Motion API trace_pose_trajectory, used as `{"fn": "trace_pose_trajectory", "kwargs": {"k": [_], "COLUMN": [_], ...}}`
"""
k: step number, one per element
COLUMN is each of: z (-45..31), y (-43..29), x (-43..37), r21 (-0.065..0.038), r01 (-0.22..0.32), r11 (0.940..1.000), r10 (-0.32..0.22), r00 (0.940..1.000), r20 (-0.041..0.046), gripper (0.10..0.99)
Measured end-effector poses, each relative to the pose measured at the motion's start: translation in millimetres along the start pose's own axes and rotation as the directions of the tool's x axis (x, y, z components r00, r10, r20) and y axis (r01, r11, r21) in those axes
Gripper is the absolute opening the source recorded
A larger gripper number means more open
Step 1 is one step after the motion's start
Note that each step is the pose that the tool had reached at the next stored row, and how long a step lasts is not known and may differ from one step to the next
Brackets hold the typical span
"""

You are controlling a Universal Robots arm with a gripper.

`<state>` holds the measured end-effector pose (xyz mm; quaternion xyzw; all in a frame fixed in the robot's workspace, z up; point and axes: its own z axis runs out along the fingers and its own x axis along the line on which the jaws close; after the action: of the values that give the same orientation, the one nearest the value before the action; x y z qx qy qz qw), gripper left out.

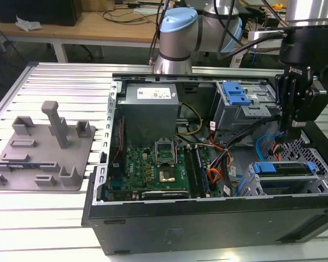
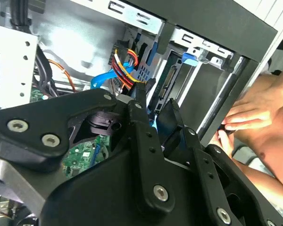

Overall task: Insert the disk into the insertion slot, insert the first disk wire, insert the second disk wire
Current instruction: 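Insert the first disk wire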

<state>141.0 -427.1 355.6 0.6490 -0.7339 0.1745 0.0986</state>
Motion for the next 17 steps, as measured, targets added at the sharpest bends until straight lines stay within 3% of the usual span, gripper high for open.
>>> {"fn": "trace_pose_trajectory", "kwargs": {"k": [5, 8, 10, 12, 13, 14, 17], "z": [3.9, 4.2, 4.7, 6.9, 7.4, 7.4, 7.0], "y": [0.8, 1.3, 4.1, 8.0, 8.1, 8.2, 8.8], "x": [-4.4, -7.4, -7.8, -9.8, -10.6, -10.8, -13.6], "r21": [0.005, 0.034, 0.045, 0.048, 0.049, 0.051, 0.054], "r01": [0.003, 0.012, 0.011, 0.011, 0.012, 0.014, 0.015], "r11": [1.0, 0.9993, 0.9989, 0.9988, 0.9987, 0.9986, 0.9985], "r10": [-0.003, -0.012, -0.01, -0.01, -0.011, -0.012, -0.012], "r00": [0.9999, 0.9998, 0.9998, 0.9996, 0.9994, 0.9989, 0.9985], "r20": [-0.0124, -0.0142, -0.0171, -0.025, -0.0325, -0.0462, -0.0534], "gripper": [0.365, 0.365, 0.365, 0.365, 0.365, 0.365, 0.365]}}
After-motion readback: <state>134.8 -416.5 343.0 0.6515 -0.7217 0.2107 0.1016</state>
